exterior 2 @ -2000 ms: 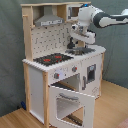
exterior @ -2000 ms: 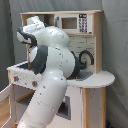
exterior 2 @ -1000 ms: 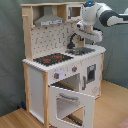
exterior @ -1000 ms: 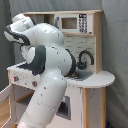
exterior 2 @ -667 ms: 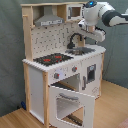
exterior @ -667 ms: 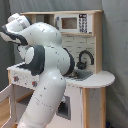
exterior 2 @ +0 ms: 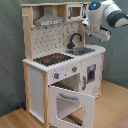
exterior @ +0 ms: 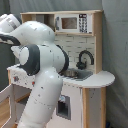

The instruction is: Play with the kitchen

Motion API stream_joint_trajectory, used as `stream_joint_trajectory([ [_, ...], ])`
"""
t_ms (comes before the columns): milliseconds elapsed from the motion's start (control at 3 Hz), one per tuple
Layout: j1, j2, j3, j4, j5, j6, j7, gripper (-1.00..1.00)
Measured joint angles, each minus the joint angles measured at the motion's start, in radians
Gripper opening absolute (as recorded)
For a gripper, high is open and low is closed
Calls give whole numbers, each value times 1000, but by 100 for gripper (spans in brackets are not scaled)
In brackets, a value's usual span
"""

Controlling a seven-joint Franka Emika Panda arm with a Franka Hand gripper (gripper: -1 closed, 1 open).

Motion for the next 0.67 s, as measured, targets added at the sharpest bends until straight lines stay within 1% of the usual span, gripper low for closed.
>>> stream_joint_trajectory([
  [333,0,-42,43,1,-39,-90,21,100],
  [667,0,-91,75,3,-81,-169,30,100],
])
